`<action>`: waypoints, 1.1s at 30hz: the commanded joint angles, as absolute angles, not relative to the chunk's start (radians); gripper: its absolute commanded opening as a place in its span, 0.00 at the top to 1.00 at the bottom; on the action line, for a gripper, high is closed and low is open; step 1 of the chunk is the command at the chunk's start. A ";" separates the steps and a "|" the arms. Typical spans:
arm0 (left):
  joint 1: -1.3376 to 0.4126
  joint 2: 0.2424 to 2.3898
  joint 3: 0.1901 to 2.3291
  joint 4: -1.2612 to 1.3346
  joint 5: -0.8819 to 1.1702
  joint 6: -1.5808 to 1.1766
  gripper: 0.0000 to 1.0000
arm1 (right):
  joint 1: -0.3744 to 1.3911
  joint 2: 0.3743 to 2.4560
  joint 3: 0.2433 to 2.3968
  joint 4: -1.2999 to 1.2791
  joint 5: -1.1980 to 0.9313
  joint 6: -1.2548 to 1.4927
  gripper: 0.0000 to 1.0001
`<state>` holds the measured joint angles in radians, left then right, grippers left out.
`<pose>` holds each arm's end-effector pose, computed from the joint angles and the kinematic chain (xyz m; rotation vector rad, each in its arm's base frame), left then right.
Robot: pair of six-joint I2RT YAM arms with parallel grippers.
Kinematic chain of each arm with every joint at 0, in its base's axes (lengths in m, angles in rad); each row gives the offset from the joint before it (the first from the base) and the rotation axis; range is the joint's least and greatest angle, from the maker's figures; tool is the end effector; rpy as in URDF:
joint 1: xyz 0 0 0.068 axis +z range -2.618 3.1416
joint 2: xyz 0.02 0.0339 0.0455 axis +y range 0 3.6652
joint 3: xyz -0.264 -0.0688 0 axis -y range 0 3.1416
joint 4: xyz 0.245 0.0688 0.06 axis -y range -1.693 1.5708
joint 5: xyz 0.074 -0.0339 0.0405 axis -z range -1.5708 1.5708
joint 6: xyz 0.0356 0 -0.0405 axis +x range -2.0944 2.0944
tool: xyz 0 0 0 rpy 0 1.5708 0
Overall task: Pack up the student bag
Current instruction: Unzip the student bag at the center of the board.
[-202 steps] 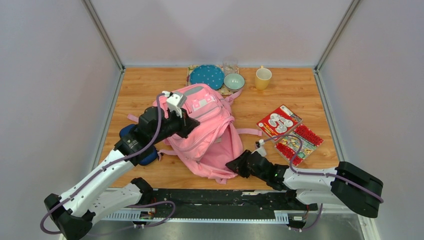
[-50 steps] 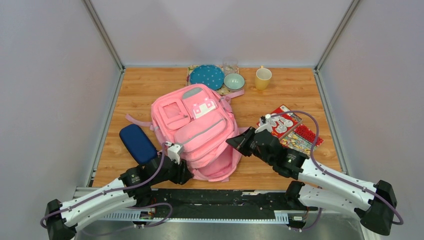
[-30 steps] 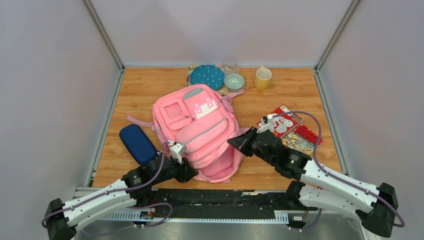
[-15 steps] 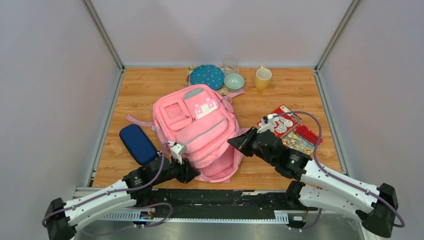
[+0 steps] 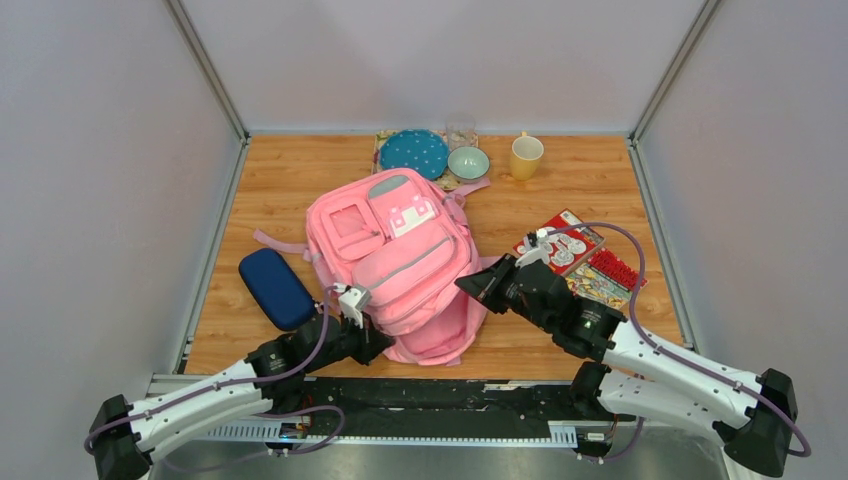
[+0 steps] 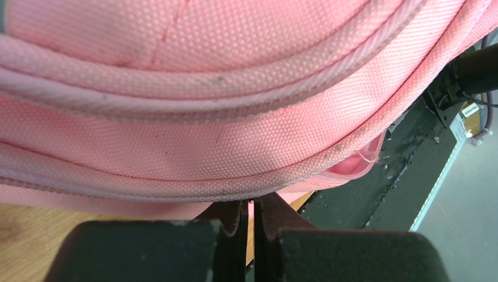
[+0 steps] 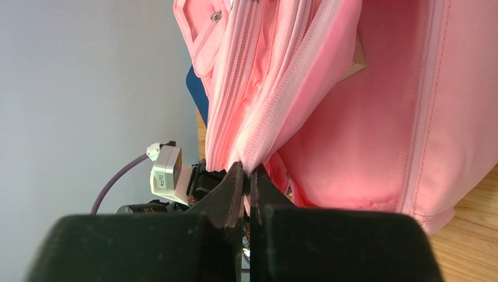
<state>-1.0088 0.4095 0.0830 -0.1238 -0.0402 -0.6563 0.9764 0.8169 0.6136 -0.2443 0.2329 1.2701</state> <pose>0.0693 -0.1074 0.1492 0.3540 2.1440 -0.9788 0.1128 0.1522 0.2682 0.4848 2.1646 1.1428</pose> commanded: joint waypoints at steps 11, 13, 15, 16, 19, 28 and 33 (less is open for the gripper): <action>-1.006 0.405 0.202 -0.444 -0.311 -0.649 1.00 | 0.963 0.767 0.687 -0.206 0.307 1.264 1.00; -1.006 0.405 0.219 -0.466 -0.330 -0.644 1.00 | 0.951 0.764 0.689 -0.212 0.308 1.264 1.00; -1.006 0.396 0.227 -0.482 -0.328 -0.643 1.00 | 0.925 0.761 0.692 -0.222 0.305 1.264 1.00; -1.006 0.394 0.229 -0.485 -0.325 -0.640 1.00 | 0.913 0.756 0.692 -0.222 0.292 1.262 1.00; -1.006 0.382 0.242 -0.523 -0.357 -0.631 1.00 | 0.879 0.753 0.696 -0.227 0.267 1.256 1.00; -1.006 0.345 0.265 -0.629 -0.428 -0.649 1.00 | 0.838 0.735 0.692 -0.229 0.239 1.261 1.00; -1.006 0.385 0.281 -0.683 -0.465 -0.693 1.00 | 0.835 0.727 0.684 -0.230 0.238 1.266 1.00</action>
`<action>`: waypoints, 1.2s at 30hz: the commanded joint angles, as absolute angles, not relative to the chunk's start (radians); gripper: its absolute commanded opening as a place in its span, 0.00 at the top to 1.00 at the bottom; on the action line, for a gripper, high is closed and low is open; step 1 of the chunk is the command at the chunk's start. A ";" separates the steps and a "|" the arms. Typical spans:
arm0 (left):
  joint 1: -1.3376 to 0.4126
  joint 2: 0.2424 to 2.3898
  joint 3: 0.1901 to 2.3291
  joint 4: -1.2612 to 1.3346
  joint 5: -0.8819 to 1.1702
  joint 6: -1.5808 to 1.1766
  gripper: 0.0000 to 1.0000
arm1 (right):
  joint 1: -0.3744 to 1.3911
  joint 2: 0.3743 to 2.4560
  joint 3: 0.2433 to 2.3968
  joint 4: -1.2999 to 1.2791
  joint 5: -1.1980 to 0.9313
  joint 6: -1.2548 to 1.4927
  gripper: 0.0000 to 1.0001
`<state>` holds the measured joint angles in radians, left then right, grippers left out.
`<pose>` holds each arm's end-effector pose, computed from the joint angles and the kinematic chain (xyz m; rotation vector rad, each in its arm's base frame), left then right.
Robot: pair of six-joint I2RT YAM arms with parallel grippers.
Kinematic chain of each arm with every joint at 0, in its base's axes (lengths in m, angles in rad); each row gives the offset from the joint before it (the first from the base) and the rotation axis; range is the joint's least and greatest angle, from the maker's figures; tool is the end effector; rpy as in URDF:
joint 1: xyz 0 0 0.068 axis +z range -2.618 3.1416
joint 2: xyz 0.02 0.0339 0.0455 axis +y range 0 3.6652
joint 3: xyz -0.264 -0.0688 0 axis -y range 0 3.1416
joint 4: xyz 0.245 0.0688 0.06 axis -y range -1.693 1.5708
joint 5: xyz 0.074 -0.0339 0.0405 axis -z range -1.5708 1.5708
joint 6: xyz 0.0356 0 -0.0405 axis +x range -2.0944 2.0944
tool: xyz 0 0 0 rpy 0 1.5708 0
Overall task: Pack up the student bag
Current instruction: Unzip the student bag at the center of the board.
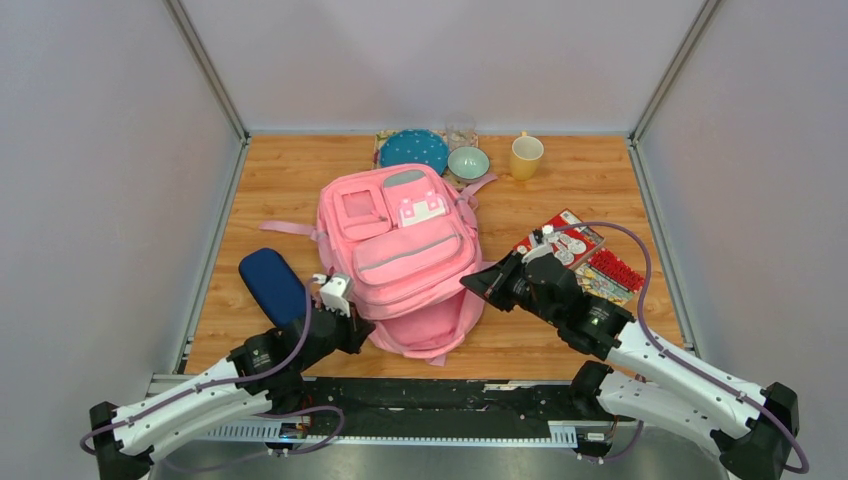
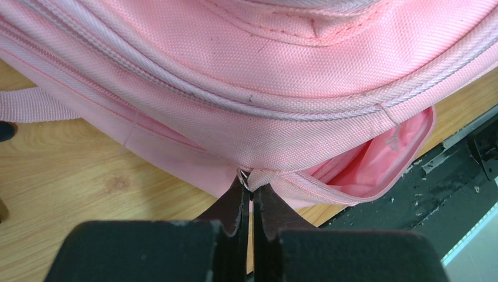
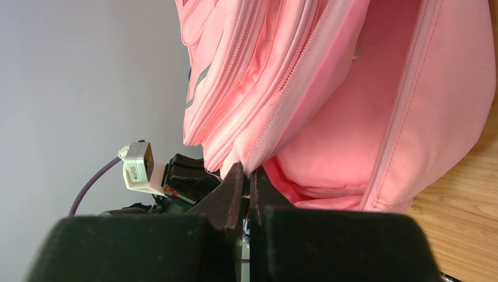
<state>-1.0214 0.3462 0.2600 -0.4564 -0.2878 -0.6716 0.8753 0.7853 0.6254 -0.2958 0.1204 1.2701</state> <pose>0.0679 -0.0915 0.1859 0.2022 2.1617 -0.7075 0.1205 0.1377 0.2723 0.5246 2.1912 1.1685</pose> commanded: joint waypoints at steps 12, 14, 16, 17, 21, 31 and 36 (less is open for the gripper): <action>-1.006 0.391 0.295 -0.698 -0.483 -0.695 1.00 | 0.773 0.732 0.687 -0.233 0.204 1.262 1.00; -1.006 0.364 0.276 -0.645 -0.444 -0.651 1.00 | 0.764 0.733 0.687 -0.233 0.196 1.262 1.00; -1.006 0.293 0.253 -0.565 -0.385 -0.615 1.00 | 0.747 0.735 0.683 -0.235 0.186 1.261 1.00; -1.006 0.263 0.226 -0.542 -0.371 -0.612 1.00 | 0.738 0.738 0.683 -0.232 0.178 1.264 1.00; -1.006 0.122 0.169 -0.488 -0.365 -0.644 1.00 | 0.732 0.729 0.680 -0.227 0.163 1.267 1.00; -1.008 0.150 0.201 -0.531 -0.431 -0.650 0.89 | 0.732 0.715 0.646 -0.192 0.126 1.295 1.00; -1.006 0.236 0.193 -0.451 -0.385 -0.629 0.94 | 0.732 0.716 0.643 -0.186 0.120 1.299 1.00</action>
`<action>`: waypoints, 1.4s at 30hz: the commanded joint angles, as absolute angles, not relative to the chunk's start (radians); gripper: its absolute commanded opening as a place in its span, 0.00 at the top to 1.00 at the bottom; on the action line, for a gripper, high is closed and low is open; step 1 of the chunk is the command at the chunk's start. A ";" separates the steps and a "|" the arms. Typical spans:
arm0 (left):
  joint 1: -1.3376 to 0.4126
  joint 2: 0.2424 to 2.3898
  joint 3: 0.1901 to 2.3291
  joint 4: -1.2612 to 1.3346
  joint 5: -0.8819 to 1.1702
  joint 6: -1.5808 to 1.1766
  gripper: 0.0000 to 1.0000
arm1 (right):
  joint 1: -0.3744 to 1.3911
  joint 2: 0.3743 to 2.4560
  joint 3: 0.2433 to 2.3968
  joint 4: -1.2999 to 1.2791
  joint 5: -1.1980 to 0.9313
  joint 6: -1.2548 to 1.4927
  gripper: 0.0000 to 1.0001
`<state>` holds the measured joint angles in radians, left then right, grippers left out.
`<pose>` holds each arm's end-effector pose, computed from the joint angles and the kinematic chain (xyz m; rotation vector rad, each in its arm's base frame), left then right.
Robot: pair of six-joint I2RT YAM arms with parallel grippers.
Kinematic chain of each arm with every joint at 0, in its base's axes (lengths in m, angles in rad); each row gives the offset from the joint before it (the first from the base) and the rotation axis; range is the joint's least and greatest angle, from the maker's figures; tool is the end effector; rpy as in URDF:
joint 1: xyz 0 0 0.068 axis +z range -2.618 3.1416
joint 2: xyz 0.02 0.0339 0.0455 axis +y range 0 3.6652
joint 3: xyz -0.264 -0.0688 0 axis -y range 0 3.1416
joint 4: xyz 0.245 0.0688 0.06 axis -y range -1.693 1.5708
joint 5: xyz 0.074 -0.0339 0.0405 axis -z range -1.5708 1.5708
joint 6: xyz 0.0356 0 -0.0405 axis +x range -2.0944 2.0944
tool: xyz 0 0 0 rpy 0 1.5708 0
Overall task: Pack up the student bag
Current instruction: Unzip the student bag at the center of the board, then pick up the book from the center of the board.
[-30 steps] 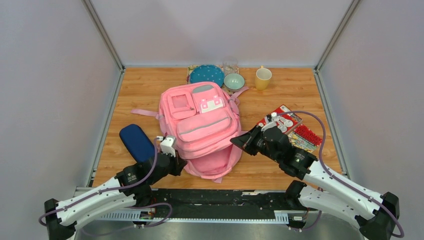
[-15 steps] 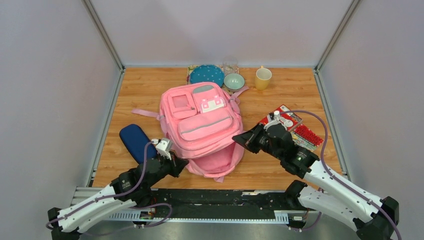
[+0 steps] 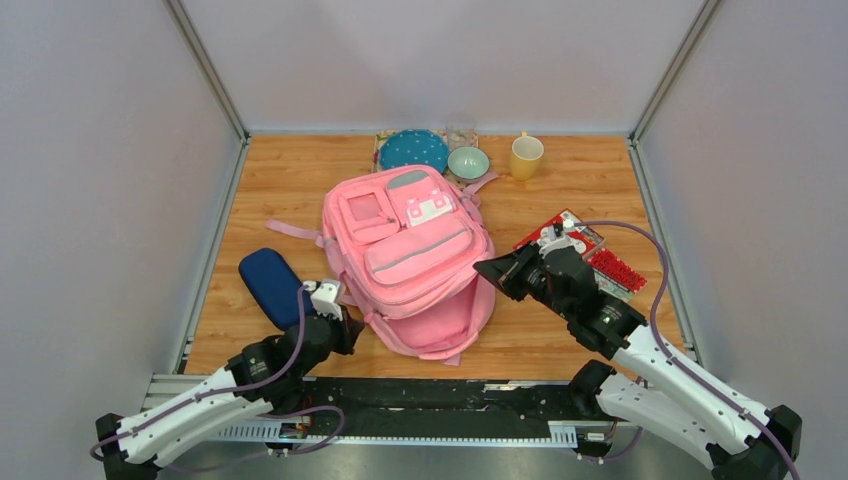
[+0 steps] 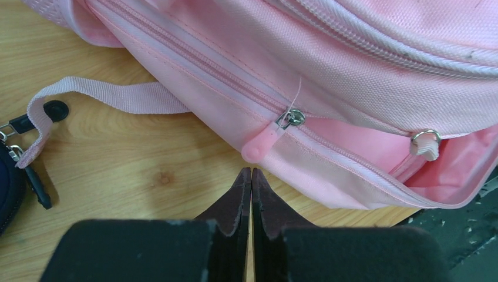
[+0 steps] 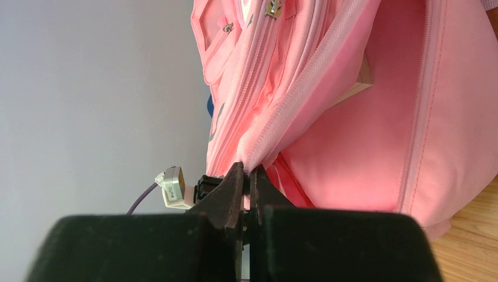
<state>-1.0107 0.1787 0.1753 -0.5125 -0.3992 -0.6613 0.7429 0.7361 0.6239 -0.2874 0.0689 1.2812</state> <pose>0.0640 -0.0759 0.1669 0.1206 2.0977 -0.6189 0.1309 0.1169 0.2803 0.6312 2.0999 1.1927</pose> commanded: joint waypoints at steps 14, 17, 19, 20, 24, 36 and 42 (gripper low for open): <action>-1.006 0.328 0.429 -0.538 -0.387 -0.614 0.51 | 0.735 0.677 0.552 -0.323 0.018 1.215 0.54; -1.006 0.395 0.510 -0.558 -0.364 -0.581 0.33 | 0.735 0.567 0.578 -0.533 0.127 1.172 0.25; -1.006 0.437 0.549 -0.549 -0.348 -0.554 0.29 | 0.735 0.493 0.601 -0.671 0.269 1.164 0.21; -1.006 0.480 0.583 -0.531 -0.341 -0.542 0.25 | 0.736 0.430 0.627 -0.704 0.320 1.160 0.21; -1.006 0.647 0.659 -0.363 -0.272 -0.428 0.23 | 0.727 0.425 0.737 -0.877 0.546 1.132 0.12; -0.945 1.425 1.158 -0.066 0.144 -0.259 0.11 | 0.187 0.716 0.917 -0.842 0.321 0.802 0.03; -0.876 1.722 1.397 -0.015 0.289 -0.274 0.11 | -0.109 0.863 0.836 -0.651 -0.073 0.772 0.06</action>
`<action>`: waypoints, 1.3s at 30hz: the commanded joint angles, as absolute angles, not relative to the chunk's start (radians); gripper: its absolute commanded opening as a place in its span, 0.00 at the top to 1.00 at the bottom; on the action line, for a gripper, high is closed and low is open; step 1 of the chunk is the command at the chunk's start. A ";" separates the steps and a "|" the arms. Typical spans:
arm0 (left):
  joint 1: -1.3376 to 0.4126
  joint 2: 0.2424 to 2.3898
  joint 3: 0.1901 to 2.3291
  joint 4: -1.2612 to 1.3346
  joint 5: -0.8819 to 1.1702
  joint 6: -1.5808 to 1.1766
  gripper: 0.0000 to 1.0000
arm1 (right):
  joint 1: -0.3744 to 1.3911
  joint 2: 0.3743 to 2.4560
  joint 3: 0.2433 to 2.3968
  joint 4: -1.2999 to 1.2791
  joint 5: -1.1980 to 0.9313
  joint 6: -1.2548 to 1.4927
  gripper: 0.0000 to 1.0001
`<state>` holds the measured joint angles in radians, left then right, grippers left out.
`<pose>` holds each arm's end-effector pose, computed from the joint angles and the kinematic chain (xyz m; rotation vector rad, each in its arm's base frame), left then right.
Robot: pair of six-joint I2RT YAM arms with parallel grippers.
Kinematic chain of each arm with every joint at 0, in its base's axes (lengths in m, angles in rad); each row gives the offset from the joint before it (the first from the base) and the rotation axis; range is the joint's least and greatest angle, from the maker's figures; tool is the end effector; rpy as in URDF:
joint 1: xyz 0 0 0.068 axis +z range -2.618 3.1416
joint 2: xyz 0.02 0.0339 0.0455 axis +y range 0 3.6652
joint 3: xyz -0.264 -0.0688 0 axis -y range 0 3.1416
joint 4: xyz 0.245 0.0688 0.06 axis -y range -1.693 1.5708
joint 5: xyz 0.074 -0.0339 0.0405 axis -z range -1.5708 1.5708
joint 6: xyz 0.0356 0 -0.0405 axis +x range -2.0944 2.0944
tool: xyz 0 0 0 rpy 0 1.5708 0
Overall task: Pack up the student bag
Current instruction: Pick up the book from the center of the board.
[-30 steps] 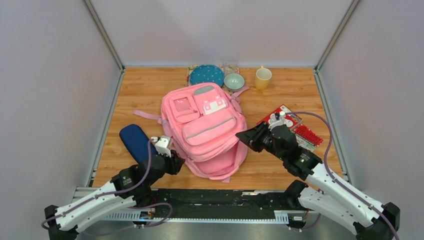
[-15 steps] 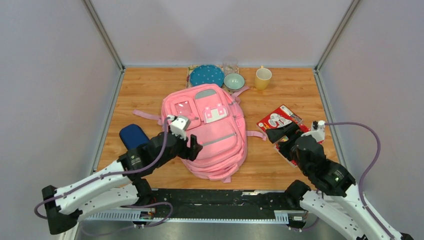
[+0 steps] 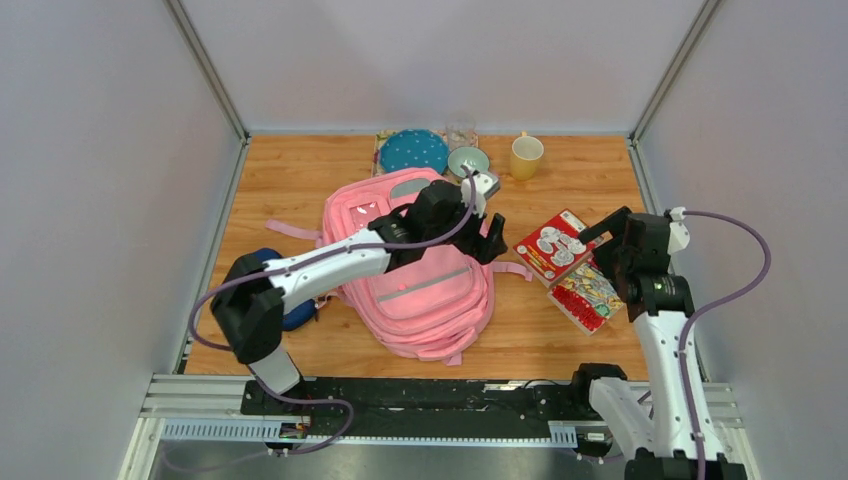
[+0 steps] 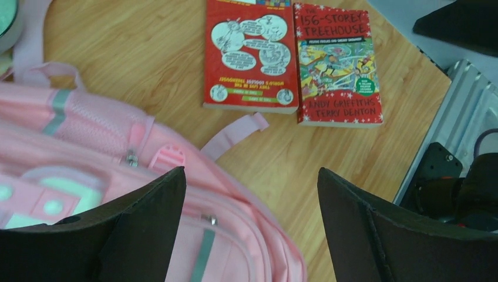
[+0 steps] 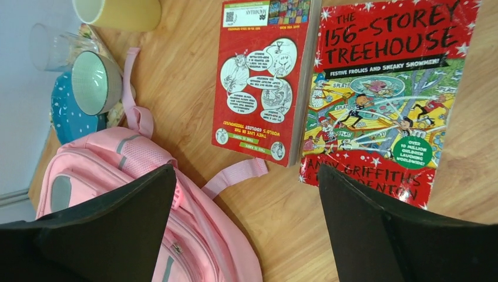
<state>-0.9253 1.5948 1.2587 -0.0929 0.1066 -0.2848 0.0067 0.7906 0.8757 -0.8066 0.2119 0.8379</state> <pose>0.2237 -0.3033 0.3078 0.7320 1.9777 -0.8624 0.1550 -0.0064 0.3099 1.0200 2.0400 0.2012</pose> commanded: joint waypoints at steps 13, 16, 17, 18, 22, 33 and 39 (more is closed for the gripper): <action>-0.816 2.181 1.756 -0.012 0.423 -0.310 0.11 | -0.189 1.149 0.819 -0.500 -0.129 0.755 0.12; -0.811 2.247 1.775 0.020 0.443 -0.327 0.11 | -0.192 1.189 0.804 -0.492 -0.124 0.739 0.12; -0.811 2.279 1.781 0.024 0.451 -0.336 0.11 | -0.193 1.196 0.801 -0.492 -0.126 0.738 0.12; -0.813 2.295 1.790 0.032 0.469 -0.339 0.11 | -0.195 1.204 0.798 -0.491 -0.126 0.736 0.12; -0.811 2.368 1.825 0.035 0.472 -0.350 0.11 | -0.198 1.250 0.775 -0.430 -0.182 0.742 0.12; -0.804 2.434 1.821 0.055 0.514 -0.393 0.11 | -0.198 1.374 0.767 -0.404 -0.189 0.726 0.16; -0.807 2.462 1.818 0.087 0.626 -0.448 0.13 | -0.196 1.431 0.761 -0.353 -0.261 0.716 0.27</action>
<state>-0.8089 2.4180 1.8038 0.0708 0.5224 -0.3923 -0.1936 1.4017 0.7685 -0.4297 -0.2008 0.7334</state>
